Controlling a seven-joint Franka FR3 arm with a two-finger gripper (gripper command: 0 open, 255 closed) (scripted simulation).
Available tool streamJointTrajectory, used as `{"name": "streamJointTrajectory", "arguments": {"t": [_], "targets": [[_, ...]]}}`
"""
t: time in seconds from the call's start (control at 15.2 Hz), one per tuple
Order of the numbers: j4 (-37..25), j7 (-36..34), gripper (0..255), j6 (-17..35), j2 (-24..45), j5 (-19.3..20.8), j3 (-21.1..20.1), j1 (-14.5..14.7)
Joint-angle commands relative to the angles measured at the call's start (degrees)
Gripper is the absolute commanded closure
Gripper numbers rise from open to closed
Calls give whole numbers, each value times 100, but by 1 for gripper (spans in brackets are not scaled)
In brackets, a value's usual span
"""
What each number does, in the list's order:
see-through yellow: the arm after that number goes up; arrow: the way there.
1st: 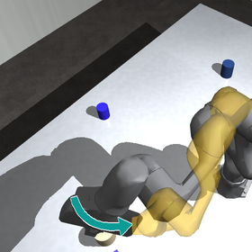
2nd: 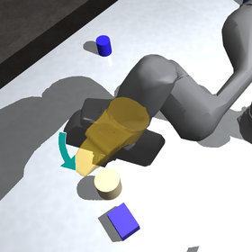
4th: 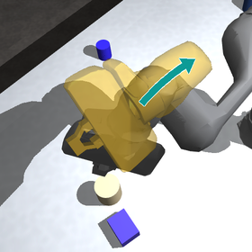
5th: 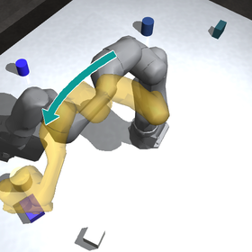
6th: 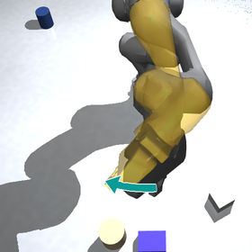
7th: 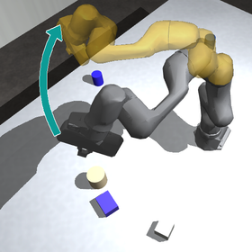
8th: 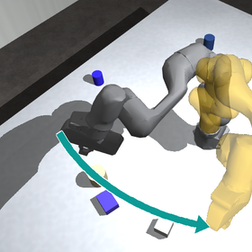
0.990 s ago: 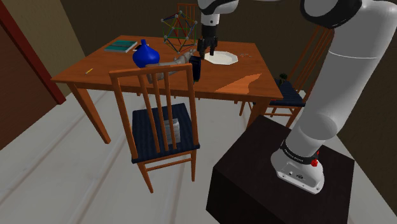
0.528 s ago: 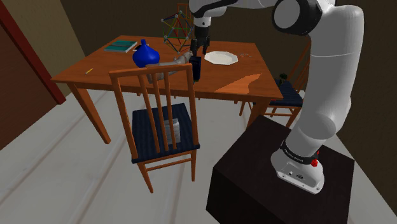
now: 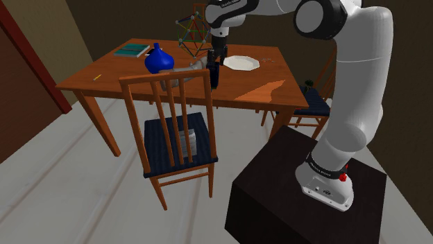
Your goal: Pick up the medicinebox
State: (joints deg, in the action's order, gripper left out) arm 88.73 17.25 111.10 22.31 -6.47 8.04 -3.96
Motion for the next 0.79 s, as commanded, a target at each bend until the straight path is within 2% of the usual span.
{"name": "streamJointTrajectory", "arguments": {"t": [0.0,0.53,0.73], "targets": [[15,1,255,15,1,-1,-1,1],[16,9,255,20,5,-2,2,-4],[-149,-9,255,-190,-41,11,7,-6]]}}
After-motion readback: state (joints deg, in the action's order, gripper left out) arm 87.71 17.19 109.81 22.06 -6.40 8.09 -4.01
